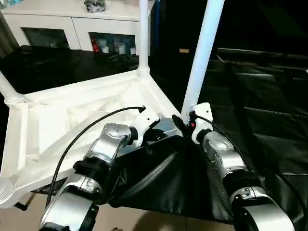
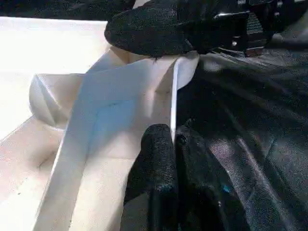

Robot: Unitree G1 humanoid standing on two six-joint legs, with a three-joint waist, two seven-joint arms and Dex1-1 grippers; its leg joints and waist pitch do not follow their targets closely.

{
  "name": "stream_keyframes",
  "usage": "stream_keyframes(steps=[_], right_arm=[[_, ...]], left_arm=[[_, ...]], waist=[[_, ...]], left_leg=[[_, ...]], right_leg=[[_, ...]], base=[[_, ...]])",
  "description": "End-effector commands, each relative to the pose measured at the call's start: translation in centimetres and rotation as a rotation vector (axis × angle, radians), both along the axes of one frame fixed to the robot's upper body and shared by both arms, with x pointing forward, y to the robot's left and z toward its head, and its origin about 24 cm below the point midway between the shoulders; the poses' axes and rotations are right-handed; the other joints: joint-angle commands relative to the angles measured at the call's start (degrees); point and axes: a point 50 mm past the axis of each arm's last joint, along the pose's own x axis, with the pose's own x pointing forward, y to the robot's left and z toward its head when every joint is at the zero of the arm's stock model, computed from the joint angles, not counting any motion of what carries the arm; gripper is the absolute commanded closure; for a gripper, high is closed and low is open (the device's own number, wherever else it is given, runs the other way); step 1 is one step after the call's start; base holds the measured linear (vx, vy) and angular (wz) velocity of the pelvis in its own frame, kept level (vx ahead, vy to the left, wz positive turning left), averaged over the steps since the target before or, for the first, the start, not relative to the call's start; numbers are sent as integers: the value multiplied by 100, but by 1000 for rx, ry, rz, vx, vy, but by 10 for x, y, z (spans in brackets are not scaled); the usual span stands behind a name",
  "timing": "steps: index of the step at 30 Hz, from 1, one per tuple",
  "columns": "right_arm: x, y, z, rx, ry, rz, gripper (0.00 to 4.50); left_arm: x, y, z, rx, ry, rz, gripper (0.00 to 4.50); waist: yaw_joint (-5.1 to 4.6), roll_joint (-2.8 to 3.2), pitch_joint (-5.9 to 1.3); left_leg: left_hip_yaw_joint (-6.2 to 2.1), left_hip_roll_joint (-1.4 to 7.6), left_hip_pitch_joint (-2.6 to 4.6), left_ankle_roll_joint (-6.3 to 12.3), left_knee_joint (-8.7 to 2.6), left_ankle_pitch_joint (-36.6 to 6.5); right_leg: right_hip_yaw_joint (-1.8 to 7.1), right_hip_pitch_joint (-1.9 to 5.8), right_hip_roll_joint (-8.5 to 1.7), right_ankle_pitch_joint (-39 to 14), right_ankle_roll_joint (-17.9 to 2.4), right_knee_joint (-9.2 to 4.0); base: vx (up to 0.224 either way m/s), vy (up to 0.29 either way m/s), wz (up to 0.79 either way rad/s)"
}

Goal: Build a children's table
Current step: Rotate leg to tighten

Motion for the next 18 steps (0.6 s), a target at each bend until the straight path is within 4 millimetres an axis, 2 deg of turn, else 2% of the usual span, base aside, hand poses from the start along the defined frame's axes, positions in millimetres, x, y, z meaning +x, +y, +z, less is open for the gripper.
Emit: stream_keyframes(steps=[1,5,7,8,9,10,12,14,18], right_arm=[[-19,42,-11,17,35,298,112],[-26,38,-10,16,23,431,112],[-26,38,-10,16,23,431,112],[-35,29,-9,23,29,581,112],[-35,29,-9,23,29,581,112],[-39,24,-8,28,39,655,112],[-43,18,-7,33,55,734,112],[-48,13,-6,35,77,813,112],[-53,6,-5,32,112,907,146]], left_arm=[[-5,-12,2,-39,-11,-76,450],[-10,-5,2,-32,9,-146,450],[-10,-5,2,-32,9,-146,450],[-14,6,2,-16,39,-222,450],[-14,6,2,-16,39,-222,450],[-16,11,3,-6,53,-258,450],[-18,16,4,2,68,-298,450],[-20,21,5,9,89,-333,450],[-23,27,6,17,120,-384,450]], waist=[[4,-36,-245],[-9,-31,-230],[-13,-26,-229],[-12,-30,-232],[7,-32,-240],[10,-23,-238],[32,-31,-244],[40,-30,-241],[97,-27,-239]], left_leg=[[-13,133,-23,296,-336,-1124],[-13,147,-14,291,-347,-1250],[-17,154,-14,282,-354,-1268],[-18,158,0,281,-358,-1275],[-18,153,-4,320,-342,-1268],[-7,163,-27,369,-339,-1112],[6,167,-30,435,-311,-1049],[10,175,-21,442,-315,-1077],[9,191,13,422,-320,-1133]], right_leg=[[255,259,-378,-756,-1215,-447],[263,247,-377,-985,-1180,-474],[266,247,-378,-998,-1176,-467],[262,250,-375,-982,-1198,-469],[256,267,-367,-926,-1208,-462],[253,270,-355,-645,-1266,-429],[246,274,-348,-451,-1347,-397],[241,262,-359,-508,-1401,-405],[245,248,-365,-648,-1434,-412]], base=[[0,0,0],[0,0,0],[0,0,0],[0,0,0],[0,0,0],[0,0,0],[0,0,0],[0,0,0],[0,0,0]])
